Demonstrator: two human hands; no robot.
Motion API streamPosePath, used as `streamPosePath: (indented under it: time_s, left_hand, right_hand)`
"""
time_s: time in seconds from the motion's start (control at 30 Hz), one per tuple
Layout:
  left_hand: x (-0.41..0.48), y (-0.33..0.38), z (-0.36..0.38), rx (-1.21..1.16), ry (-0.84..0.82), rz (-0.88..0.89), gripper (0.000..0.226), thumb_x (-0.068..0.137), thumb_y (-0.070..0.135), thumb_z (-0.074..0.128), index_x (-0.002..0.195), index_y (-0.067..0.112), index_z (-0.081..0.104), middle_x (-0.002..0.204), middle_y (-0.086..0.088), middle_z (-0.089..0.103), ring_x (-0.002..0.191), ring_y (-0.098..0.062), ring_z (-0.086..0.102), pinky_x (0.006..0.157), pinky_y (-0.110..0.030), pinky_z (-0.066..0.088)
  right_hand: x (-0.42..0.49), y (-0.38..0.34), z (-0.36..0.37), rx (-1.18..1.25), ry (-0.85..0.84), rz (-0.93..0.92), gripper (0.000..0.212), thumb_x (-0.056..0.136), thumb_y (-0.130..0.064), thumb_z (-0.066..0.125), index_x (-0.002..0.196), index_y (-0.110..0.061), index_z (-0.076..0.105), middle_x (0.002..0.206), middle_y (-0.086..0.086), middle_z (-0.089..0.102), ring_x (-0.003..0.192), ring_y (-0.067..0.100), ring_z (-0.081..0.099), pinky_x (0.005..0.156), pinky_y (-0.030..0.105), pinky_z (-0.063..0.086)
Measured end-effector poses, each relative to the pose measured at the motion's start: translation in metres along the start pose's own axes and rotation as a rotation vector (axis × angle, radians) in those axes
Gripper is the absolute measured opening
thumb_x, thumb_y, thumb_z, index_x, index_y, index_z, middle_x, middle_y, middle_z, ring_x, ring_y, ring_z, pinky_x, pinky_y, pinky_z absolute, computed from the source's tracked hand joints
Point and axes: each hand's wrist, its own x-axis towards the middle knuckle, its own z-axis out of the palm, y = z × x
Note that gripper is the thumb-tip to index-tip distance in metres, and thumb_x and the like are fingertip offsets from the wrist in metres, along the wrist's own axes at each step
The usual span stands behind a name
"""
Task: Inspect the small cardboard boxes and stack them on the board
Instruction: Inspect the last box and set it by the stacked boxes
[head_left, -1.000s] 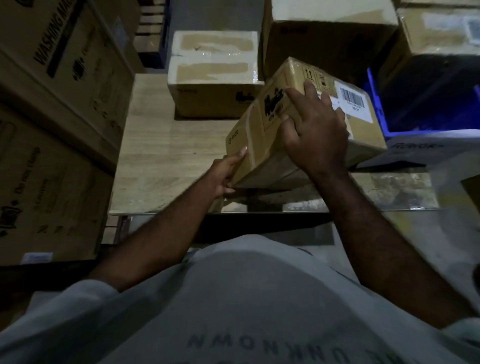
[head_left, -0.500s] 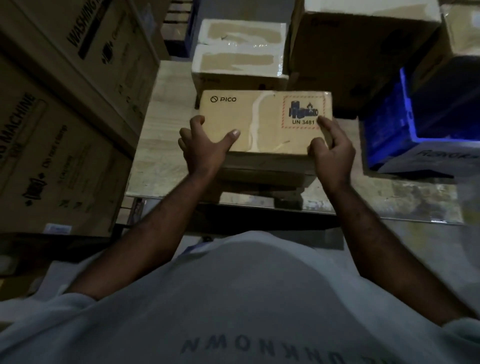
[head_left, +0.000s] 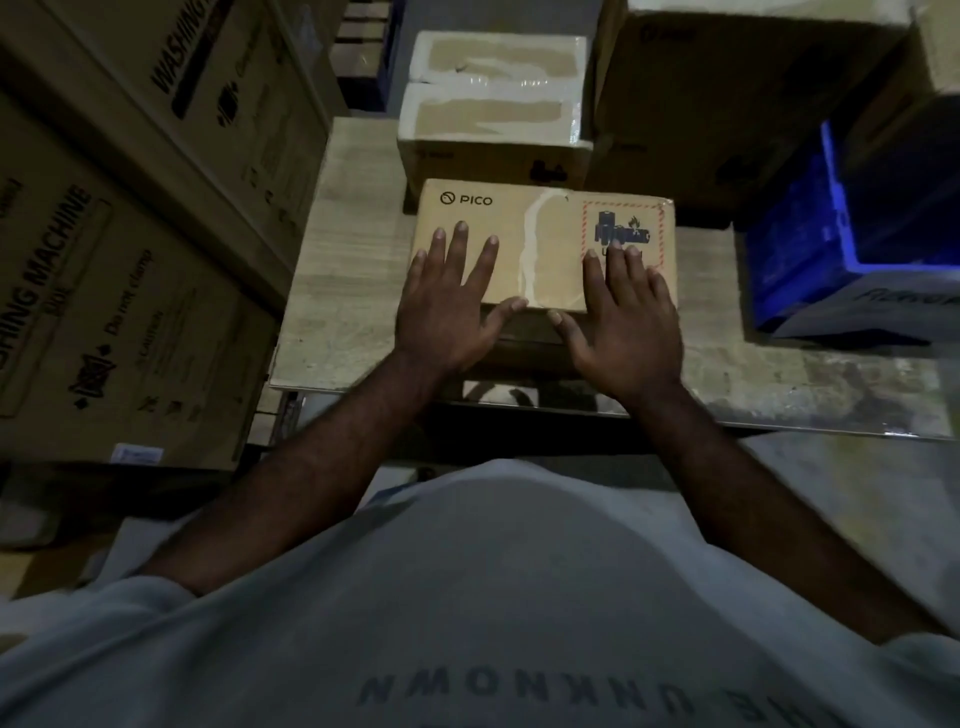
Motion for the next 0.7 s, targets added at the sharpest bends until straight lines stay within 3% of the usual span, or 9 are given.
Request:
streamPosePath:
  time_s: [0.3,0.47,0.6,0.7]
  left_hand:
    - [-0.001,0.003,-0.007,0.024,-0.047,0.001,0.096,0.090,0.085,0.015,0.165,0.024,0.010,0.172,-0.014,0.002,0.158,-0.034,0.000,0.127,-0.051,0.007]
    - [0.003,0.005,-0.017,-0.003,-0.098,-0.008,0.093,0.092,0.083,0.012,0.164,0.024,0.013,0.171,-0.015,0.003,0.158,-0.035,0.000,0.127,-0.052,0.006]
    - [0.020,0.000,-0.030,0.005,-0.041,0.042,0.083,0.096,0.077,0.014,0.157,0.023,0.032,0.168,-0.017,0.020,0.155,-0.038,0.014,0.124,-0.055,0.015]
    - [0.046,-0.007,-0.034,0.027,-0.022,0.059,0.082,0.097,0.075,0.016,0.159,0.022,0.029,0.168,-0.015,0.022,0.154,-0.038,0.018,0.122,-0.058,0.020]
  right_hand:
    - [0.000,0.001,0.002,-0.088,-0.006,-0.021,0.094,0.100,-0.076,0.016,0.163,-0.008,0.029,0.169,0.020,0.027,0.157,0.035,0.024,0.126,0.052,0.022]
    - [0.004,-0.003,-0.002,-0.085,-0.021,0.010,0.087,0.102,-0.070,0.017,0.162,-0.009,0.030,0.168,0.019,0.029,0.157,0.034,0.024,0.126,0.052,0.022]
    - [0.028,0.002,-0.014,-0.035,-0.061,0.041,0.086,0.102,-0.069,0.015,0.159,-0.008,0.031,0.166,0.019,0.033,0.155,0.034,0.026,0.125,0.053,0.024]
    - [0.056,0.011,-0.019,-0.031,-0.098,0.080,0.086,0.100,-0.069,0.014,0.161,-0.009,0.029,0.168,0.021,0.027,0.157,0.035,0.021,0.126,0.055,0.020]
